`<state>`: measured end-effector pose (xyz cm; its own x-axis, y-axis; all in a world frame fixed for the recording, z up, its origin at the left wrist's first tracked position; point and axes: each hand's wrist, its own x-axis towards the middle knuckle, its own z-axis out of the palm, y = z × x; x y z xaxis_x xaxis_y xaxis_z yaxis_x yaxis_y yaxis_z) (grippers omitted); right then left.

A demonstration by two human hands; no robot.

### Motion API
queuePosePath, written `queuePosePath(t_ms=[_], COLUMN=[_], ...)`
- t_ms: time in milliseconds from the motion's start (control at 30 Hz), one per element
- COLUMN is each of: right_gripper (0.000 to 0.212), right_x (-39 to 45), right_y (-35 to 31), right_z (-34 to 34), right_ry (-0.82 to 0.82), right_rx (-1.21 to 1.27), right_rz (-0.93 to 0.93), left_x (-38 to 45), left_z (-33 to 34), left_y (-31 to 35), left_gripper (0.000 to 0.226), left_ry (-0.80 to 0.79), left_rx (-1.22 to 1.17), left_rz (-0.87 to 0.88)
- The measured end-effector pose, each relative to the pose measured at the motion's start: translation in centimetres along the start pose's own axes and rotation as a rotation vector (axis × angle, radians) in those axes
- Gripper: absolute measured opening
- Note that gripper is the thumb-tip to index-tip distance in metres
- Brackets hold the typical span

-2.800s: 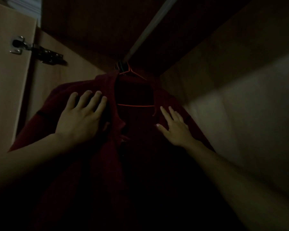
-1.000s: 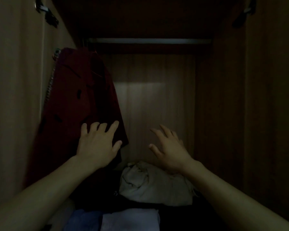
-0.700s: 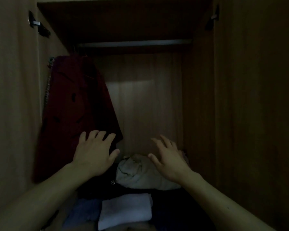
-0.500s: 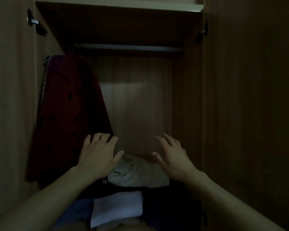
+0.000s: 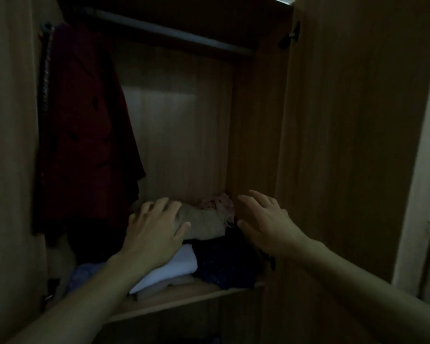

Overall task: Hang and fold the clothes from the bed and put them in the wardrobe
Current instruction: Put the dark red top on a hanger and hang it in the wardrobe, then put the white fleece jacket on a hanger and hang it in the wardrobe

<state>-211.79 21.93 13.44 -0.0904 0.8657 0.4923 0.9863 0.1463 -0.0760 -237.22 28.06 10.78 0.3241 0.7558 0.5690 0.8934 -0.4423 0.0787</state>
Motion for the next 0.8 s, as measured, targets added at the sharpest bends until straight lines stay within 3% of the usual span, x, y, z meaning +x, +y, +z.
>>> queuePosePath(t_ms=[133,300,467,567,800], right_gripper=[0.063,0.064,0.064,0.065,0.064], right_x=[-3.9,-8.7,-14.2,-18.9,-33.1], right_y=[0.5,1.9,5.0,7.5,14.0], right_z=[-2.3,-4.1,-5.3,-6.8,-12.1], right_ry=[-0.014,-0.034,-0.044,-0.040,0.000], right_rx=[-0.098,-0.170,-0.231,-0.278,-0.342], right_rz=[0.063,0.163,0.236,0.266,0.535], left_x=[-0.7,-2.0,-3.4,-4.7,-10.2], left_z=[0.8,0.9,2.5,3.7,4.7], left_y=[1.5,7.1,13.7,18.3,33.6], left_gripper=[0.083,0.086,0.060,0.056,0.062], left_ry=[0.013,-0.034,-0.097,-0.132,-0.241], left_rx=[-0.149,-0.296,-0.371,-0.428,-0.506], left_rz=[0.047,0.173,0.277,0.351,0.563])
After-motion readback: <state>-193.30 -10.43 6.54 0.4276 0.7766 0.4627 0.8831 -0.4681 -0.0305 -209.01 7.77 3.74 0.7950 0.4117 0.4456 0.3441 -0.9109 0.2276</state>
